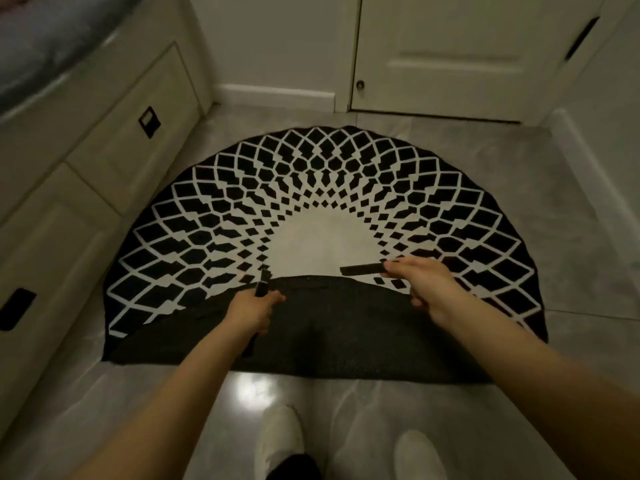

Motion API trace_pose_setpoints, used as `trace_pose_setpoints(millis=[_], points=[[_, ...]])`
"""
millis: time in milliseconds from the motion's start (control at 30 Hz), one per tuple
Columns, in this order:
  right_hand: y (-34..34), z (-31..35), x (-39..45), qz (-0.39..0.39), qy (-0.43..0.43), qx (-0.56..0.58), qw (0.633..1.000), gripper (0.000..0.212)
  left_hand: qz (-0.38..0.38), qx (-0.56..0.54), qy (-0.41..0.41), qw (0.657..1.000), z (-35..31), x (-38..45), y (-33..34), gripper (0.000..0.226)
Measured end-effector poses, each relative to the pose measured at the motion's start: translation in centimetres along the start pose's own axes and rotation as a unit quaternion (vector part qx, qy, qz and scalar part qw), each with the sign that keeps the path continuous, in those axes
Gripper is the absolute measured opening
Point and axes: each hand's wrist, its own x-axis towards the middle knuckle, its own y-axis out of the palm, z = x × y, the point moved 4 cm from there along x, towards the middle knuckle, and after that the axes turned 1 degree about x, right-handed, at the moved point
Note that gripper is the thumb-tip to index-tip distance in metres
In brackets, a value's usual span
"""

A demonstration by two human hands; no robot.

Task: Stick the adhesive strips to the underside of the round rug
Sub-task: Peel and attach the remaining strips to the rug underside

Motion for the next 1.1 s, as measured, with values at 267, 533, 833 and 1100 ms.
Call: trace_pose_setpoints(millis=[267,533,833,1100], points=[[0.2,-10.3,10.5,-0.016,0.143,-0.009,0.99,0.018,0.037,0.176,0.026,0.983,7.3,10.2,5.1,0.022],[-0.8,-17.7,15.2,-0.07,0.146,0.099,0.982,0.013,0.042,0.377,0.225,0.898,7.5,14.6,13.3,0.022],[-3.9,-20.3,19.3,-0.139,0.132,0.122,0.974,0.016,0.143,0.588,0.4,0.689,5.7,14.6,24.2,0.027],[-4.3,-21.9,21.1,-0.141,0.115,0.03,0.983,0.015,0.171,0.651,0.321,0.666,6.3,16.1,27.3,0.03]])
